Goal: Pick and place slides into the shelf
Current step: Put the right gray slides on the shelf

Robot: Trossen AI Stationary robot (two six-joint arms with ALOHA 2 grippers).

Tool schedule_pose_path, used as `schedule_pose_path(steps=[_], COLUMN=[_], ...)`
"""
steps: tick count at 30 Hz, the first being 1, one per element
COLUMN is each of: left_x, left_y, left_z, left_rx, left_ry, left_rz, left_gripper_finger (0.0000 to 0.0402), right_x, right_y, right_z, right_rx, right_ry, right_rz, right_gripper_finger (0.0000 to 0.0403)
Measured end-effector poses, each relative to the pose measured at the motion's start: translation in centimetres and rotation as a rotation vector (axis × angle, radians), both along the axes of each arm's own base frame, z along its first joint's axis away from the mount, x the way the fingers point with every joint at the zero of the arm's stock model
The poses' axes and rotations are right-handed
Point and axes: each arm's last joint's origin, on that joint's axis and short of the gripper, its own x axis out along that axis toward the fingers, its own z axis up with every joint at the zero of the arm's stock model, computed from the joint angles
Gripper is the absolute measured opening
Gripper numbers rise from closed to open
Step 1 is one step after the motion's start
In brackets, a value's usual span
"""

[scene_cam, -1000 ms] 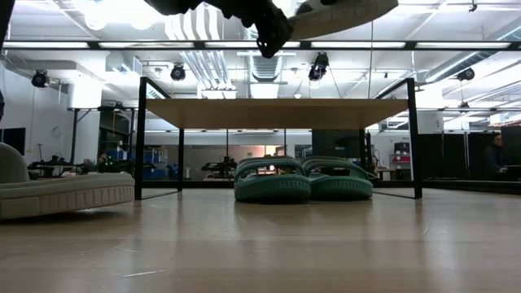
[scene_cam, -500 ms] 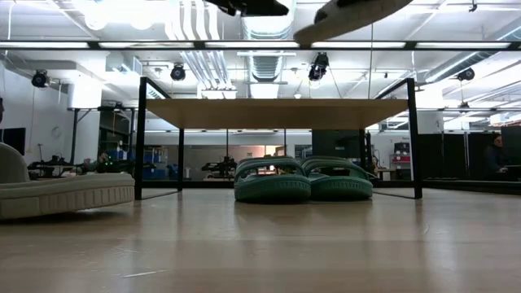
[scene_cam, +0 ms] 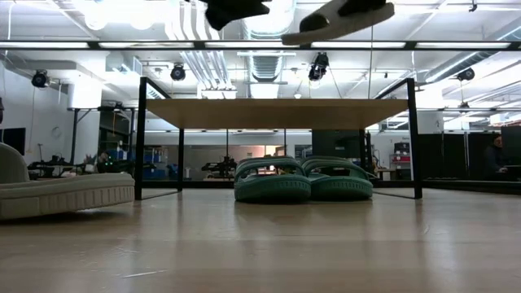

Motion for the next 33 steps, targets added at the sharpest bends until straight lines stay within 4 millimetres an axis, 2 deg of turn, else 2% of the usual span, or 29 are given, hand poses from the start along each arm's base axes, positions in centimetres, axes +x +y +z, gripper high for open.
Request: schedule_pose_path(steps=[3, 6, 10, 17, 24, 28, 33], left_x=[-0.8, -1.2, -1.1, -1.1, 0.0, 1.0, 2.2], left_y=[0.8, 1.9, 3.9, 6.2, 7.4, 7.8, 8.3], left_z=[0.5, 0.7, 0.1, -0.2, -1.0, -1.8, -1.9], left_rx=[-0.081, -0.194, -0.357, -0.497, -0.616, -0.648, -0.659], left_ry=[-0.012, -0.033, -0.023, -0.052, -0.072, -0.063, -0.095], left_rz=[0.021, -0.034, -0.116, -0.114, -0.227, -0.24, -0.274], left_gripper_finger=[0.0147, 0.0148, 0.0148, 0.0148, 0.0148, 0.0148, 0.0148], right_x=[0.1, 0.3, 0.4, 0.4, 0.6, 0.6, 0.6], right_y=[-0.2, -0.3, -0.2, -0.1, 0.1, 0.0, 0.1], right_z=[-0.2, -0.3, -0.3, -0.3, -0.2, -0.2, -0.2], right_rx=[0.025, 0.014, -0.022, -0.026, -0.024, -0.023, -0.022], right_ry=[-0.015, -0.026, -0.042, -0.045, -0.073, -0.072, -0.07], right_rz=[0.065, 0.104, 0.136, 0.145, 0.191, 0.189, 0.189], right_gripper_finger=[0.0009, 0.0009, 0.0009, 0.0009, 0.0009, 0.0009, 0.0008])
